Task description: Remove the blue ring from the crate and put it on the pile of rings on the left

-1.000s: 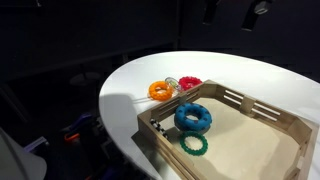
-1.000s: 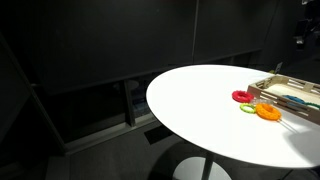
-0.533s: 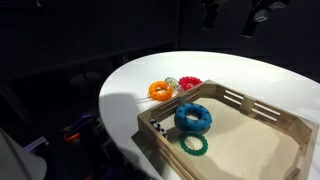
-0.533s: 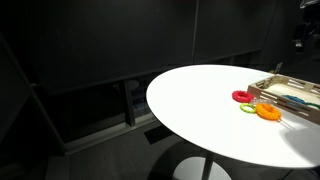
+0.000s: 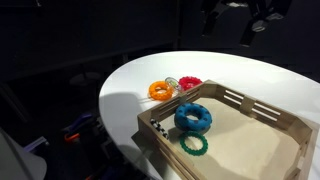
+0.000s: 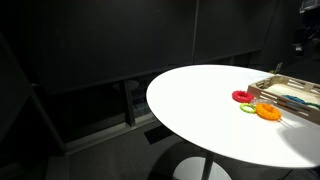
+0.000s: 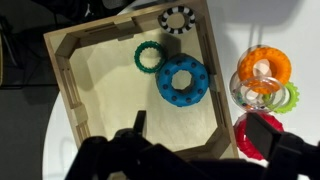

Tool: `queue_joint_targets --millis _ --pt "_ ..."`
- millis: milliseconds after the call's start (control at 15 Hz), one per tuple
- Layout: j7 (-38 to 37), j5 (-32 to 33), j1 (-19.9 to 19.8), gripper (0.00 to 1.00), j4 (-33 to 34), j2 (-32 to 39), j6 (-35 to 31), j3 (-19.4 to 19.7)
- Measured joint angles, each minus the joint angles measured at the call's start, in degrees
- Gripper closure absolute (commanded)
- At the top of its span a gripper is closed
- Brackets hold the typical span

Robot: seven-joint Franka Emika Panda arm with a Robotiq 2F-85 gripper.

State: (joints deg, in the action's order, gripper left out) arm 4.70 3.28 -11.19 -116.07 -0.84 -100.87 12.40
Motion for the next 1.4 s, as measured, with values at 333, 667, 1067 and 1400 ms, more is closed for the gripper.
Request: queue_joint_targets --millis 333,667,1067,1400 --pt "0.3 0.0 -1.0 0.00 -2.8 1.9 -6.3 0.7" --pt "1.2 0.6 -1.6 0.00 -8.1 3.0 -12.7 1.3" --pt "1.8 3.3 -2.1 0.00 -13.5 4.4 -20.2 1.8" --pt "4.9 3.3 -2.7 0.00 -16.0 5.8 -24.6 2.1"
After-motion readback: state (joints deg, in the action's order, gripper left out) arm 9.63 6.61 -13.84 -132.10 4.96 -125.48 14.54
